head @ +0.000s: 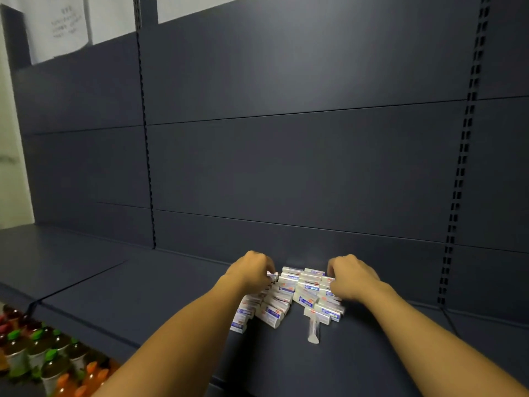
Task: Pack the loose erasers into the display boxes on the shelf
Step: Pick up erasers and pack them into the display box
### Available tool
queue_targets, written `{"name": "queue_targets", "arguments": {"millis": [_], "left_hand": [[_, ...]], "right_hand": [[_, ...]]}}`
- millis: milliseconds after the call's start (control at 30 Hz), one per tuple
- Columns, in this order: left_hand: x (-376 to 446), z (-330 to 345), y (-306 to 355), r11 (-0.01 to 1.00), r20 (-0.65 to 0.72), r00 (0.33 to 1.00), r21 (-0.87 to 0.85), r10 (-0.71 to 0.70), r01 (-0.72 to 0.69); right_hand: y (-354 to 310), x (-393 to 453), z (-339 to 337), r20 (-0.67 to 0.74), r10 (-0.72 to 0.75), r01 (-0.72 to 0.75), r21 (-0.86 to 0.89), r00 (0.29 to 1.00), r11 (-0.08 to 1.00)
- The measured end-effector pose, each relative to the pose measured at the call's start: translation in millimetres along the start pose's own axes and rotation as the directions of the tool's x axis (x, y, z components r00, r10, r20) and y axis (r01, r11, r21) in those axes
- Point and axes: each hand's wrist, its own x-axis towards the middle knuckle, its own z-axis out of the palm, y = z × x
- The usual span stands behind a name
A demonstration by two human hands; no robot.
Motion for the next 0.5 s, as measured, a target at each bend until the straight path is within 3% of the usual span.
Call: {"name": "queue_targets", "arguments": {"millis": [500], "left_hand": [[36.2,17.5,-8.4,0.971,0.192,0.953,-0.001,0.234,-0.239]], "right_hand": [[-10.1,-2.2,3.0,-0.009,0.085,-0.085,0.020,0.996,0.996]]}}
